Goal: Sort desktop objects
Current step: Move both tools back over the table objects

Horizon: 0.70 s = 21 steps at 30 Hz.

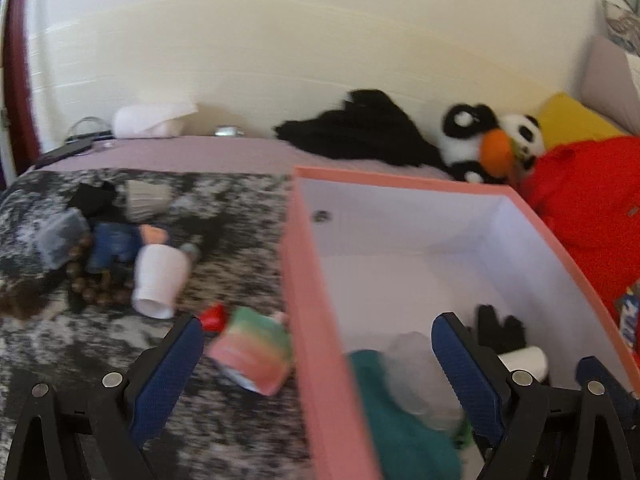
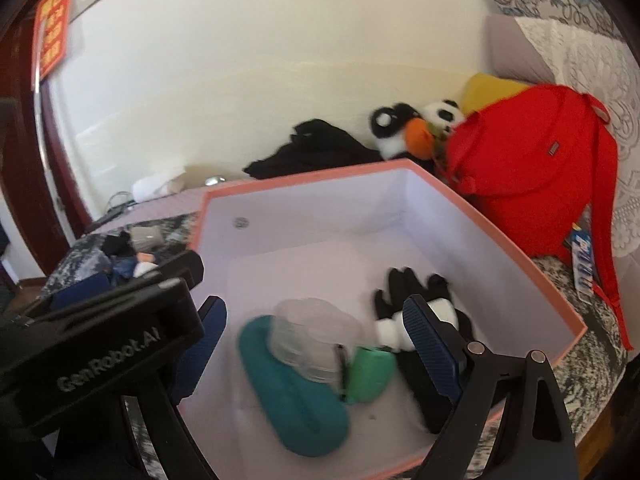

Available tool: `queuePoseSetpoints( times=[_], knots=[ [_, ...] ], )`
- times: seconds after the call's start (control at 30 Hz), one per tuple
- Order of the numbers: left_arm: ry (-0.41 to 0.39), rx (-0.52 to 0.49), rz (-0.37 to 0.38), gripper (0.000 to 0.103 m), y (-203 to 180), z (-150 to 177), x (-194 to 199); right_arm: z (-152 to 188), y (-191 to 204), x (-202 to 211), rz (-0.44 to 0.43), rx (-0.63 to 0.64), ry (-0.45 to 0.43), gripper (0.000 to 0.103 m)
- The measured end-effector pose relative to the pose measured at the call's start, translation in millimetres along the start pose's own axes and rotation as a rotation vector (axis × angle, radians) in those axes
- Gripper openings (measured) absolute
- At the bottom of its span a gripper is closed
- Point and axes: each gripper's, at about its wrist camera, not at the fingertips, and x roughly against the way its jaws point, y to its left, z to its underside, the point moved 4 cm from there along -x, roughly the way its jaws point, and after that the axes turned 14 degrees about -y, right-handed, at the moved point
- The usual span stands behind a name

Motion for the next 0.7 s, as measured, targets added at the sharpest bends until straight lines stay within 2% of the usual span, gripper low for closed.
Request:
queuePoseSetpoints(
  times=[0.37, 0.57, 0.7],
  knots=[
    [-0.045, 0.081, -0.205, 0.102, 132.7, -8.6, 7.3, 0.5, 112.4, 8.5, -0.115, 0.113, -0.086, 0.093],
    [-0.007, 0.121, -0.319, 0.102, 211.2, 2.2, -0.7, 13.4, 162.5, 0.0, -0.254, 0.074, -0.017, 0.093],
    [0.034, 0.135, -0.412, 0.102, 266.0, 16.6, -11.9, 32.0, 180.5, -29.6, -0.311, -0.002, 0.1, 0.093]
  ],
)
